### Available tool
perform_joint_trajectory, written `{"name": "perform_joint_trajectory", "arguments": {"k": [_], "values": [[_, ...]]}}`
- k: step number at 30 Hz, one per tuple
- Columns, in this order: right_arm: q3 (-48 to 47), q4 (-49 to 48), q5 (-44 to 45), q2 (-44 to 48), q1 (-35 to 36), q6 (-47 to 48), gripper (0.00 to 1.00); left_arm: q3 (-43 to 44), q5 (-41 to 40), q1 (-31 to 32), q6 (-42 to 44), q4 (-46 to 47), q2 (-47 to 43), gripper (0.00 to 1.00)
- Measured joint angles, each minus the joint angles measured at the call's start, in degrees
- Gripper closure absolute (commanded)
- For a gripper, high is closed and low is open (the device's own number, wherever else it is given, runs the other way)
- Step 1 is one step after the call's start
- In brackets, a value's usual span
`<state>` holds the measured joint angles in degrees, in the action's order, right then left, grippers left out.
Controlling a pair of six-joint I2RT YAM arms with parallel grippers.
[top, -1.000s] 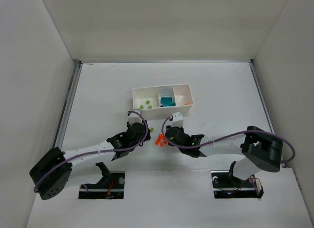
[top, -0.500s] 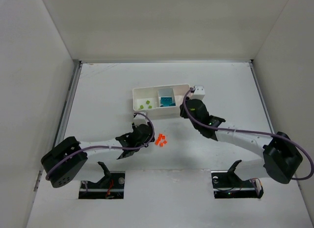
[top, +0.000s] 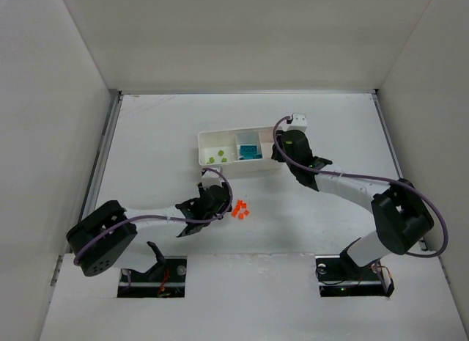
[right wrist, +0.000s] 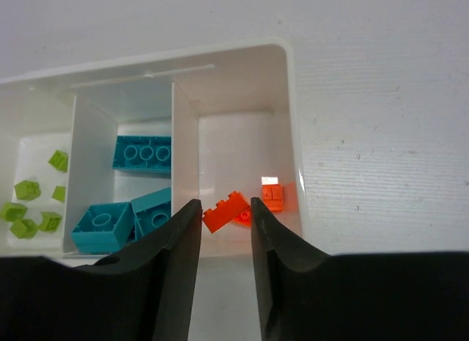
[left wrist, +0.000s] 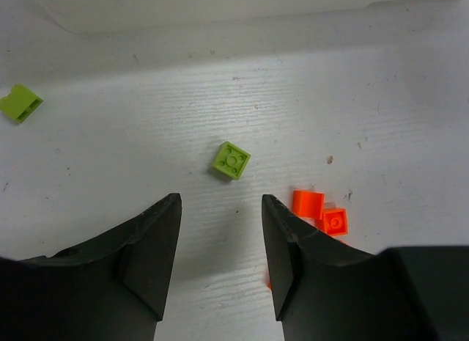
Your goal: Sort the legos into containers by color
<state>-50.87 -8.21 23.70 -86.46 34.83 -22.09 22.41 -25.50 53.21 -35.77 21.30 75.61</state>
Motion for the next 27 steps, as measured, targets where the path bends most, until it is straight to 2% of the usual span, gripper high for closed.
{"name": "perform_joint_trajectory", "arguments": {"k": [3, 9, 15, 18, 23, 27], "values": [[0.0, 0.0, -0.2, 0.0, -0.2, 0.5, 0.46, 0.2, 0.0, 0.0, 0.4, 0.2, 1.4, 0.55], [0.4, -0.1, 0.3, 3.1, 1.0, 0.9, 0.48, 1.8, -0.3, 0.0, 1.0, 0.9, 3.8, 0.55], [6.1, -3.2, 2.1, 9.8, 7.6, -0.9, 0.51, 3.3, -0.7, -0.1, 1.7, 2.7, 6.6, 0.59], [9.9, -3.8, 3.1, 10.9, 10.7, -2.5, 0.55, 4.1, -1.0, -0.1, 2.3, 3.6, 8.1, 0.65], [16.2, -3.8, 4.5, 12.0, 14.0, -6.2, 0.58, 4.4, -1.5, -0.2, 2.8, 4.3, 9.1, 0.82], [19.3, -3.6, 5.1, 12.3, 17.0, -9.1, 0.59, 4.4, -1.5, -0.3, 2.8, 4.3, 8.9, 0.86]]}}
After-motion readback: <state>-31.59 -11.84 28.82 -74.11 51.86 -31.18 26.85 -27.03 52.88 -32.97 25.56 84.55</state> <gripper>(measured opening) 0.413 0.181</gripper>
